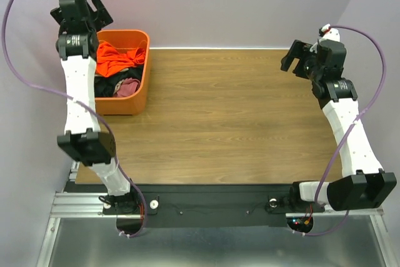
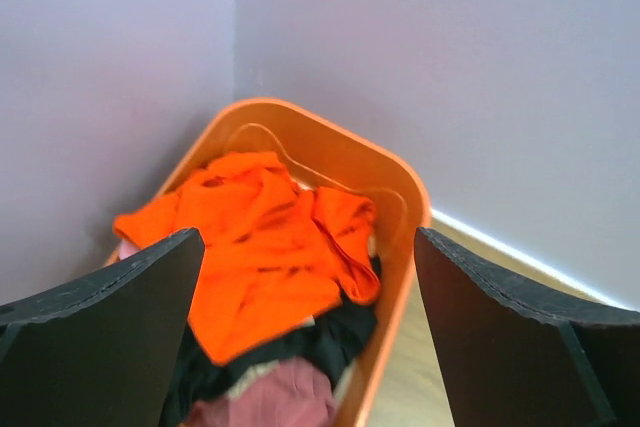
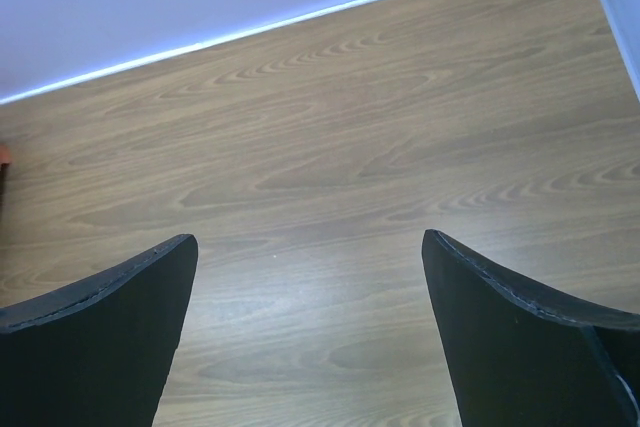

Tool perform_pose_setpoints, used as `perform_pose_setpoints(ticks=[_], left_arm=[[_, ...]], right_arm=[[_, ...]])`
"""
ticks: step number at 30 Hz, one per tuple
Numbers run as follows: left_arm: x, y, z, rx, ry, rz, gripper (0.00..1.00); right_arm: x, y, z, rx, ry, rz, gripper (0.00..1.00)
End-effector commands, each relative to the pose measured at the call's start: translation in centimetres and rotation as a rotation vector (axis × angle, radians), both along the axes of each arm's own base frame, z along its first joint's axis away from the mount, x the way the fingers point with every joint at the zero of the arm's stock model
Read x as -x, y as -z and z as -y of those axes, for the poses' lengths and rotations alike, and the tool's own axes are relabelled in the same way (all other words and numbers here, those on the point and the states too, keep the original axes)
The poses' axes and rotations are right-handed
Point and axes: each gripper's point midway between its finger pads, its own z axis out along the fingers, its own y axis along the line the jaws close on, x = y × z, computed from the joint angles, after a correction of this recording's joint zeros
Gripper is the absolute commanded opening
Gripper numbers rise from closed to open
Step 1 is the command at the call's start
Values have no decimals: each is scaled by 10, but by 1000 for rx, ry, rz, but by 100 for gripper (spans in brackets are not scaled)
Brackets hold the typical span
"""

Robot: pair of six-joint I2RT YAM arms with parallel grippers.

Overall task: Fold and stack the t-shirts
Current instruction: Grab the tshirt from the pile

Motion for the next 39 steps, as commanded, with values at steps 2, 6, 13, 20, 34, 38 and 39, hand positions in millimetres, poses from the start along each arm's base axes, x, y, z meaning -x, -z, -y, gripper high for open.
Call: perform_pose_setpoints(ticks=[2, 6, 13, 20, 34, 38, 39], left_arm=[[-30, 34, -27, 53, -94, -86, 98], [-39, 82, -43, 68, -195, -219, 98], [6, 121, -66, -2, -351, -358, 98], [33, 150, -82, -24, -404, -438, 98], [17, 188, -101, -20, -413, -446, 98], [9, 200, -104, -18, -391, -443, 88], [8, 203, -104, -18, -387, -446, 87]], right_arm=[[-17, -17, -7, -11, -39, 41, 100], [-24, -7, -12, -26, -63, 15, 100], [-23, 21, -22, -60, -108, -49, 100], [-33, 40, -32, -98, -142, -100, 100], [-39, 43, -38, -116, -167, -112, 100], [-37, 42, -39, -120, -175, -109, 100], [-37, 41, -39, -118, -175, -108, 100]])
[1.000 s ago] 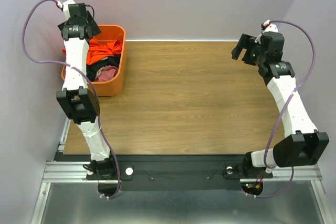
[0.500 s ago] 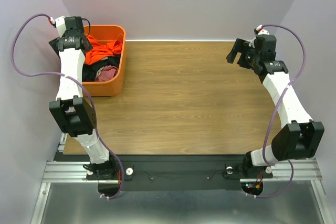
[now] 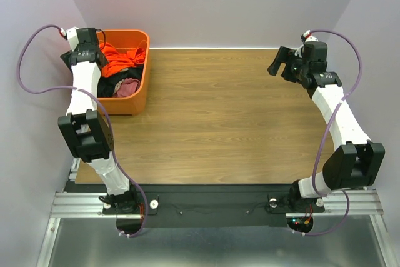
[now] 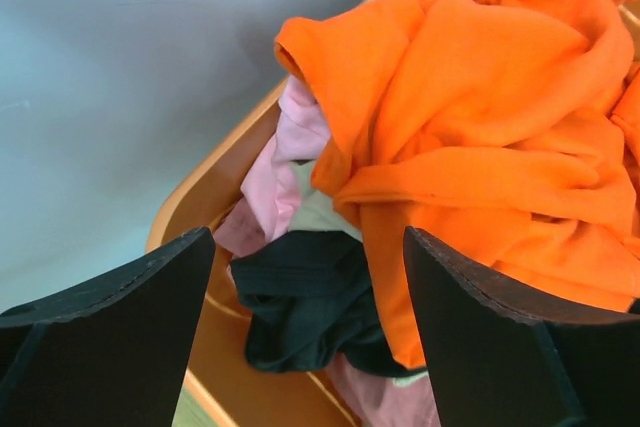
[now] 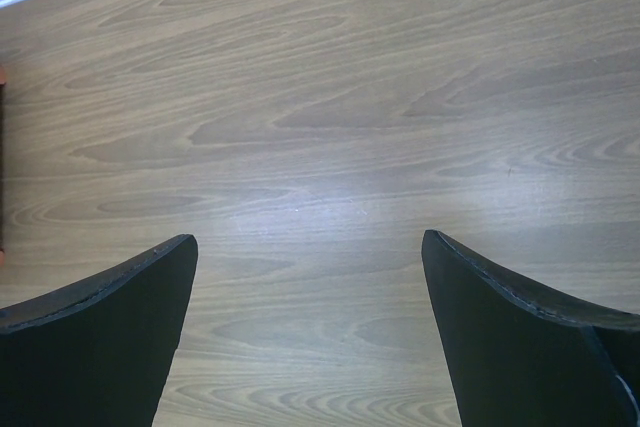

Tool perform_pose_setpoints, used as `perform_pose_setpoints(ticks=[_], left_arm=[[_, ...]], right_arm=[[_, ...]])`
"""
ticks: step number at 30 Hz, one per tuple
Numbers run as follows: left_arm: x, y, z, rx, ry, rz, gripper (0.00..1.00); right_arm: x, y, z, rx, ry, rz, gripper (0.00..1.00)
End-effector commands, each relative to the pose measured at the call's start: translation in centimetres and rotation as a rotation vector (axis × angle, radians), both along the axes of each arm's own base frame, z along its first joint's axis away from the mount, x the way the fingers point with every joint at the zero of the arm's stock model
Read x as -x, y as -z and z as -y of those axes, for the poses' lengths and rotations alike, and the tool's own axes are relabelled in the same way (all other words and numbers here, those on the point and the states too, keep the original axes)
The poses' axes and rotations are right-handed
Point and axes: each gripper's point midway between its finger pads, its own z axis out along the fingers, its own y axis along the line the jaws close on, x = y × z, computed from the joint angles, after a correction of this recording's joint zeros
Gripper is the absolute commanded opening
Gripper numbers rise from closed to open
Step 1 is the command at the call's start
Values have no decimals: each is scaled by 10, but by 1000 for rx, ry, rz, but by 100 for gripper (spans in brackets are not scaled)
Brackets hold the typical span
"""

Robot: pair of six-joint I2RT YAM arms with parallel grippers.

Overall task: Fold and stack the t-shirts
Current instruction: Grab the tshirt from the pile

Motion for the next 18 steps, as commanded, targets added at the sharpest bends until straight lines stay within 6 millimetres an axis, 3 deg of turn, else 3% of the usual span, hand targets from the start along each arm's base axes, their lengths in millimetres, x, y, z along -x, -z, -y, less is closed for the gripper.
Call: perform_pose_setpoints(ticks=[1, 5, 11, 12, 15, 17, 18], left_arm=[[-10, 2, -7, -16, 7, 40, 87], [-16, 10, -8, -11, 31, 51, 78], [-34, 4, -7, -15, 89, 94, 50], [-39, 1, -7, -14, 99, 102, 31], [-44, -9, -5, -5, 117, 125, 0], [-46, -20, 1, 5, 148, 158, 0], [-45, -36, 4, -1, 157, 194, 0]], right_arm=[[-4, -31, -3, -13, -14, 87, 100], [-5, -34, -2, -11, -12, 94, 100], [-5, -35, -4, -14, -19, 97, 100], [-4, -35, -3, -14, -18, 97, 100], [-3, -32, -3, -9, -18, 90, 100], [-1, -34, -1, -5, -14, 96, 100], [-1, -35, -1, -2, -12, 100, 100]])
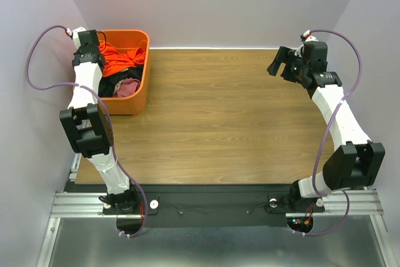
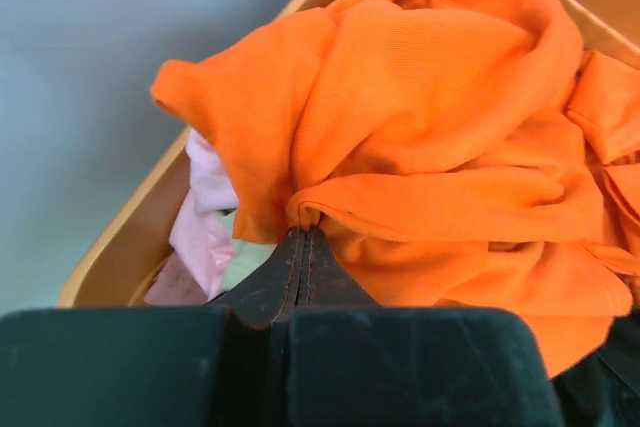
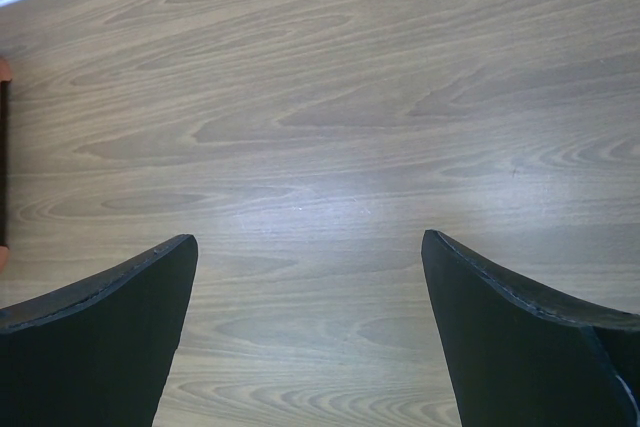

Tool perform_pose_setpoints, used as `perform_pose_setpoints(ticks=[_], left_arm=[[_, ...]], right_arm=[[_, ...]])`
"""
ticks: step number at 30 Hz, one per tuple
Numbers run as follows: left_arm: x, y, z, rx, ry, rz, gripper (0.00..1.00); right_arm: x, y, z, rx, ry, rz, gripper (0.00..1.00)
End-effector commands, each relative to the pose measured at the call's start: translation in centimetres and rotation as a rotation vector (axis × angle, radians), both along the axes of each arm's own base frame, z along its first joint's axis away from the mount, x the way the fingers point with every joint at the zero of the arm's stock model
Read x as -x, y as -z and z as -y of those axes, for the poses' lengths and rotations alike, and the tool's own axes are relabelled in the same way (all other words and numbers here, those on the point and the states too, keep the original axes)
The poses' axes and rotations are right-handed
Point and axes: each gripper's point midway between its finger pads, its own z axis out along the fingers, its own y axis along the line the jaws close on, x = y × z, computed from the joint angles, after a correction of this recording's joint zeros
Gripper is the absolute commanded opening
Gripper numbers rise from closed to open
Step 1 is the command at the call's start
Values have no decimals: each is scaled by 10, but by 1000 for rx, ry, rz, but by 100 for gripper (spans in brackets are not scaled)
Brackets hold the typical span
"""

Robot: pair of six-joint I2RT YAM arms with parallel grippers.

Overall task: Fold and stack the t-shirts
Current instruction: Grab the tshirt from the pile

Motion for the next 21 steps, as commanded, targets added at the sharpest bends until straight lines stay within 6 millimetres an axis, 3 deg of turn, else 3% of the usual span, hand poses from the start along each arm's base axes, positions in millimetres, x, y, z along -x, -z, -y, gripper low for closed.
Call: perform_pose_setpoints(ticks=[1, 4, 8, 11, 16, 17, 21], left_arm=[[-9, -75, 4, -17, 52, 191, 0], [-4, -123, 19, -7, 125, 300, 0], [11, -184, 55, 20, 304, 449, 0], [20, -202, 72, 36, 386, 497, 0], [43, -241, 122, 68, 625, 622, 0], [50, -258, 139, 87, 702, 676, 0], [66, -308, 178, 123, 854, 815, 0]], right_arm=[[0, -36, 2, 3, 2, 102, 100], [0, -39, 1, 2, 1, 110, 100], [-3, -40, -2, -15, -6, 108, 100], [-5, -41, -4, -23, -10, 108, 100], [-7, -45, -4, -29, -13, 115, 99], [-8, -47, -5, -32, -13, 119, 100], [-11, -50, -6, -48, -12, 121, 100]])
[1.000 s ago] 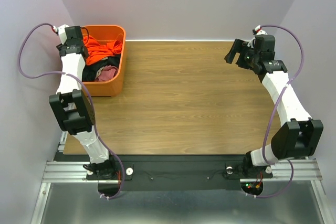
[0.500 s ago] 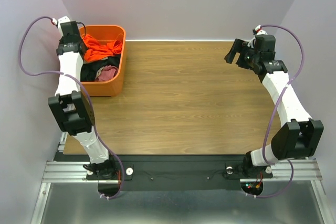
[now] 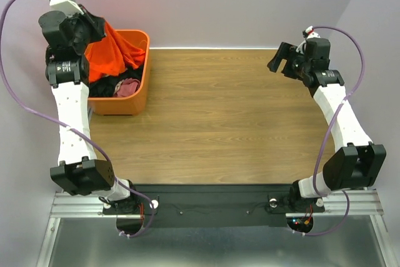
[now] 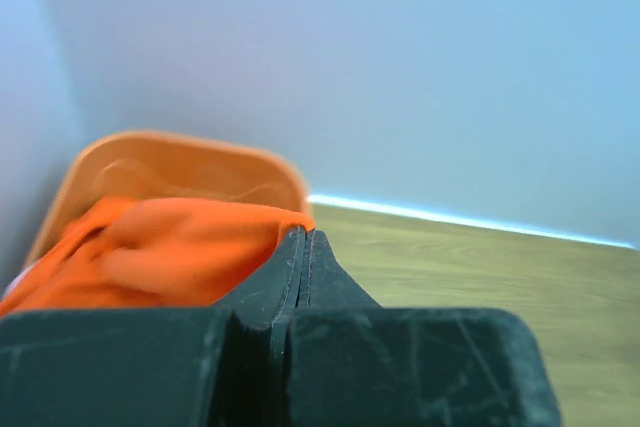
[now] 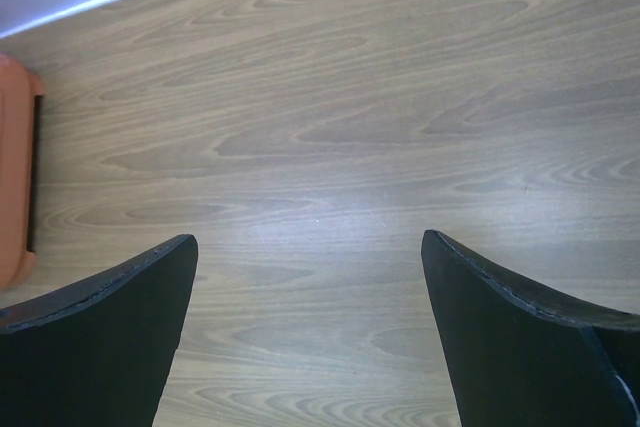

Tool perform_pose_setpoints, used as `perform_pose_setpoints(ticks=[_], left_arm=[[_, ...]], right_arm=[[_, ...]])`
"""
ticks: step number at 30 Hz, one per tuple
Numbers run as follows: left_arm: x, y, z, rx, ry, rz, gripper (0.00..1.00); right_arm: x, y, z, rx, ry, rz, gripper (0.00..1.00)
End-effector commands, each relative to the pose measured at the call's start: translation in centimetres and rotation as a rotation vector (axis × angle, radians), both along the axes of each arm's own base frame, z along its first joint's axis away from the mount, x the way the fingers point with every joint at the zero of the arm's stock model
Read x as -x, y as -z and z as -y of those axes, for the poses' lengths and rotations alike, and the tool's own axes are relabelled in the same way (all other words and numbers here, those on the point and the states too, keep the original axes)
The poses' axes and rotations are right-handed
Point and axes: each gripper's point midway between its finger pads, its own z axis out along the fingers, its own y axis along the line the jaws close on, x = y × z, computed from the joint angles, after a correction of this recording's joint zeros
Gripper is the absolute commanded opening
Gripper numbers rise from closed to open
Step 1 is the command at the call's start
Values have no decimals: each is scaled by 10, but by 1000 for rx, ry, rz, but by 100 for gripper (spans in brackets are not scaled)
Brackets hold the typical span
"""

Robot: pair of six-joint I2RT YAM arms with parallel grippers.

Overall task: Fold and stack the t-shirts
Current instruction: Grab the tshirt from the pile, then move the tshirt to the center of the board

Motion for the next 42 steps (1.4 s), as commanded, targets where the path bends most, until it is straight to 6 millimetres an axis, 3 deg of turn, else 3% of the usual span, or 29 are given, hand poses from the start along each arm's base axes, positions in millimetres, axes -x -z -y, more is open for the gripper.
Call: perform_pose_setpoints(ticks=[1, 6, 7, 8, 9, 10, 13, 14, 16, 17, 19, 21, 22, 24, 25, 27, 28, 29, 30, 31, 32, 34, 35, 36, 37, 38, 40, 41, 42], left_arm=[[24, -83, 59, 9, 259, 252, 0], [46, -136, 124, 90, 474, 393, 0], [55, -155, 135, 110, 514, 445, 0], [58, -163, 141, 125, 534, 467, 0], [57, -166, 161, 149, 587, 474, 0], [74, -189, 179, 186, 654, 536, 0], [84, -212, 208, 270, 763, 610, 0], [109, -237, 222, 323, 839, 693, 0], [121, -256, 236, 370, 911, 762, 0], [116, -254, 254, 409, 955, 754, 0], [131, -264, 267, 436, 1011, 786, 0], [133, -255, 288, 464, 1060, 754, 0], [120, -239, 298, 472, 1061, 702, 0], [123, -227, 309, 477, 1068, 666, 0], [108, -201, 319, 483, 1059, 591, 0], [100, -179, 323, 481, 1032, 537, 0], [108, -175, 320, 477, 1024, 530, 0], [86, -132, 327, 452, 980, 419, 0], [78, -116, 323, 438, 924, 373, 17], [57, -65, 326, 367, 855, 231, 34], [44, -41, 321, 347, 775, 165, 56], [25, 10, 311, 289, 664, 31, 77], [19, 46, 303, 233, 591, -55, 90], [17, 76, 297, 205, 552, -114, 93], [17, 73, 291, 194, 524, -105, 94], [18, 99, 286, 170, 497, -153, 95], [21, 115, 274, 126, 437, -173, 97], [26, 140, 269, 98, 413, -240, 97], [28, 151, 264, 72, 378, -268, 97]], right_arm=[[-9, -36, -4, -33, -6, 91, 100], [-13, -42, -6, -46, -12, 102, 99], [-13, -43, -6, -48, -13, 104, 99], [-13, -45, -7, -49, -16, 108, 100], [-13, -47, -7, -48, -16, 113, 99], [-13, -50, -8, -50, -17, 120, 100], [-13, -54, -7, -52, -13, 127, 99], [-11, -54, -8, -54, -16, 129, 99], [-10, -54, -7, -58, -11, 128, 100], [-7, -54, -7, -60, -8, 127, 99], [-5, -54, -5, -56, 2, 130, 100], [0, -54, 0, -42, 27, 132, 99], [1, -54, 2, -38, 35, 135, 99], [6, -54, 6, -21, 51, 138, 100], [7, -53, 8, -15, 55, 138, 99], [10, -53, 11, -3, 68, 141, 100], [13, -51, 13, 1, 75, 140, 100], [16, -49, 13, 5, 78, 136, 100], [17, -46, 16, 13, 93, 132, 100], [21, -42, 18, 16, 101, 124, 100], [22, -38, 21, 22, 115, 117, 100], [27, -31, 21, 28, 116, 104, 100], [31, -25, 21, 41, 105, 95, 100], [33, -22, 21, 49, 96, 88, 100], [35, -18, 21, 56, 87, 79, 99], [38, -14, 20, 69, 76, 73, 99], [44, 4, 16, 70, 51, 35, 99], [47, 12, 10, 74, 28, 18, 99], [51, 25, 3, 69, 3, -12, 98]])
